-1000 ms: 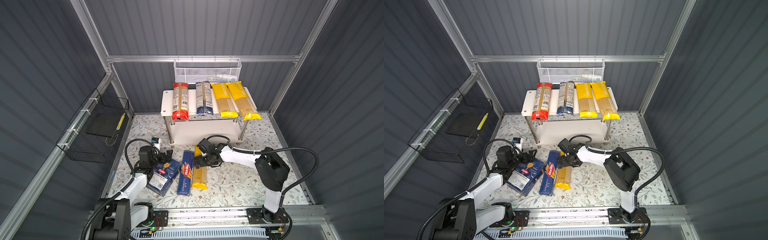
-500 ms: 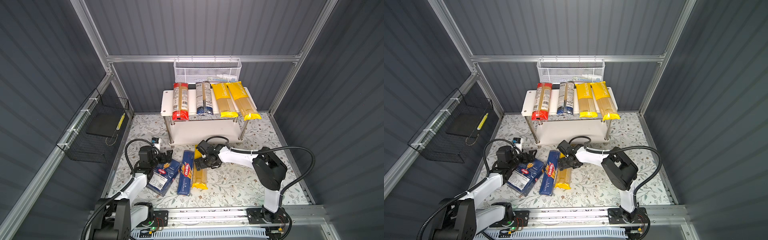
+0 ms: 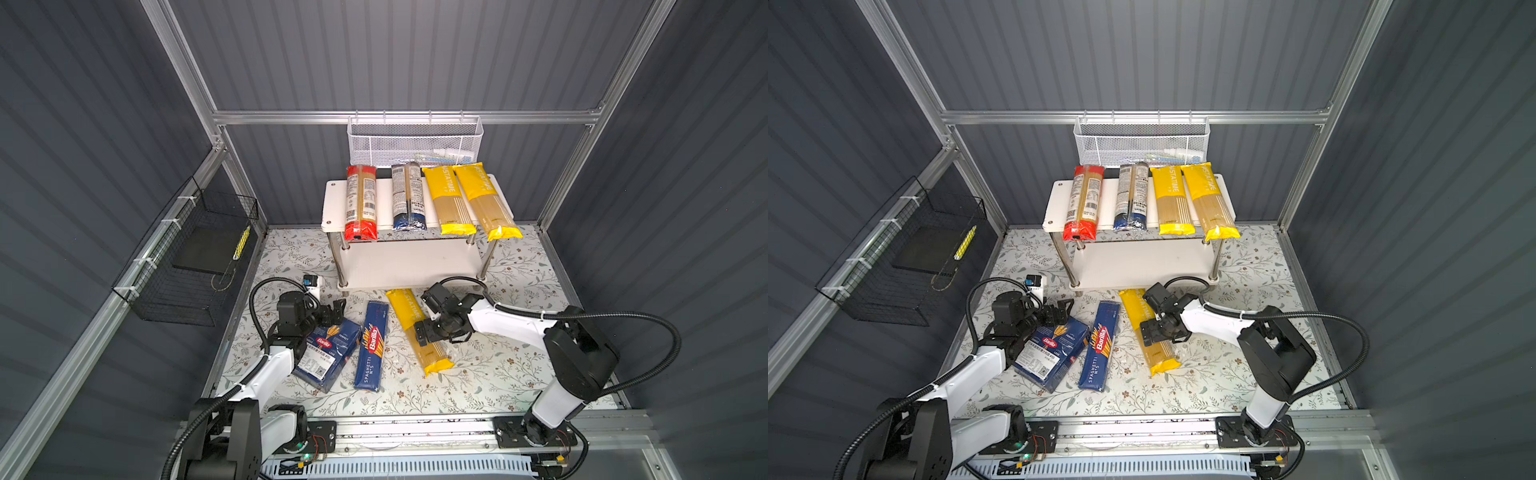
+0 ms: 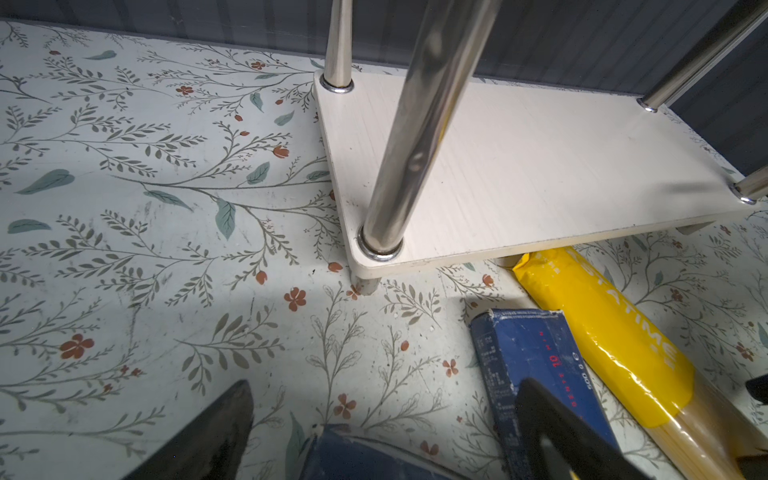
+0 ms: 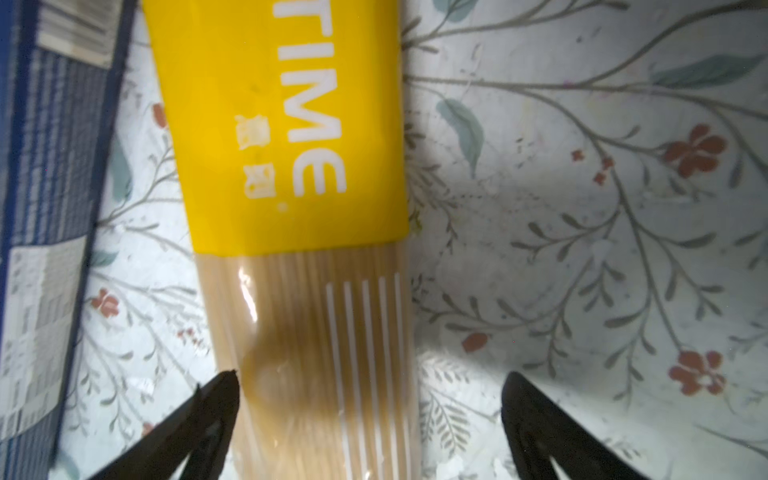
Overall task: Place and organize the pasta boxes and bags onto the shelf
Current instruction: 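Close the right gripper around the yellow PASTATIME bag's lower end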
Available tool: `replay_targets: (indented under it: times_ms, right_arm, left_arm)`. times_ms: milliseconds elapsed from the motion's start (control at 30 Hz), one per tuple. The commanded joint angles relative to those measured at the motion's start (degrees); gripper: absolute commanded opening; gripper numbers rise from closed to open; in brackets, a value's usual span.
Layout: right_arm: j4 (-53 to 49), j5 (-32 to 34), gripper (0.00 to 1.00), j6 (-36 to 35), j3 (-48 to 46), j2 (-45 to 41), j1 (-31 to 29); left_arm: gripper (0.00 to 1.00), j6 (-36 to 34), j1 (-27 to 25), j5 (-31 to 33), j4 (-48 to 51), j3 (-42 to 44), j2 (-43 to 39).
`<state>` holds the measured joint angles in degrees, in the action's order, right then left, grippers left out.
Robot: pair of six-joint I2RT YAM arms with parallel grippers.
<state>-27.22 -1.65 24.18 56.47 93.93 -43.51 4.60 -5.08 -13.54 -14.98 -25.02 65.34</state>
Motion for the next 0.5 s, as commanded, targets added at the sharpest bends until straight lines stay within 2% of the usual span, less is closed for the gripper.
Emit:
replay_targets:
  times_ms: [0, 233, 467]
  right_arm:
    - [2.02, -1.95, 0.99, -4.16, -0.63, -3.75, -0.53]
    - [-1.56, 2.47, 0.99, -5.33, 2.53, -1.07, -1.22]
    - [-0.04, 2.42, 0.99, -2.31, 4.34, 3.83, -2.43]
  left_arm:
    - [0.99, -0.82, 0.25, -0.86, 0.57, -0.67, -1.18]
    - [0.99, -0.80, 0.25, -0.38, 0.65, -0.74, -1.11]
    - [0.99, -0.66, 0.23, -0.23, 0.83, -1.00, -0.63]
